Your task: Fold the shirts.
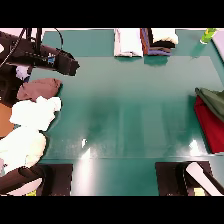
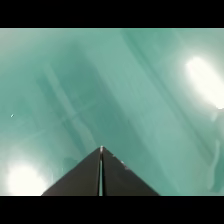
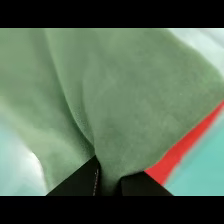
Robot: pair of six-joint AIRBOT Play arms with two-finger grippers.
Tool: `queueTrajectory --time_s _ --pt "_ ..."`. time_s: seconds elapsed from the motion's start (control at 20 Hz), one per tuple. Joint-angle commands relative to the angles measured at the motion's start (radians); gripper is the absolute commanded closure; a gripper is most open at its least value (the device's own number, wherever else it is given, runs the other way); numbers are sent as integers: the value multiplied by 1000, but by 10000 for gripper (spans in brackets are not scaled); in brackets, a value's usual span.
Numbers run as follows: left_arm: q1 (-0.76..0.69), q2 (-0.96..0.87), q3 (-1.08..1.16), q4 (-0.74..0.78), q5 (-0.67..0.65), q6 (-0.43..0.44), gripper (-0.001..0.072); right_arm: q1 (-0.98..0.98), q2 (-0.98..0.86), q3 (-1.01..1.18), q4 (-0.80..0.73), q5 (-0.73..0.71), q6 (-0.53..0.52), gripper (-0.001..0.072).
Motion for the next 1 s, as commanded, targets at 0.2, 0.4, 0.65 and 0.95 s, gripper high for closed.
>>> queueTrajectory --time_s 0.2,0.4,0.65,0.95 --pt "0 0 0 0 -11 10 682 -92 104 -309 -132 -61 -46 232" --pt "0 0 0 0 -23 10 682 -90 66 -220 -115 -46 -49 69" --pt "0 0 0 0 -22 10 682 240 101 -51 142 -153 -53 70" --pt "0 0 0 3 1 10 682 811 -24 30 212 -184 -53 119"
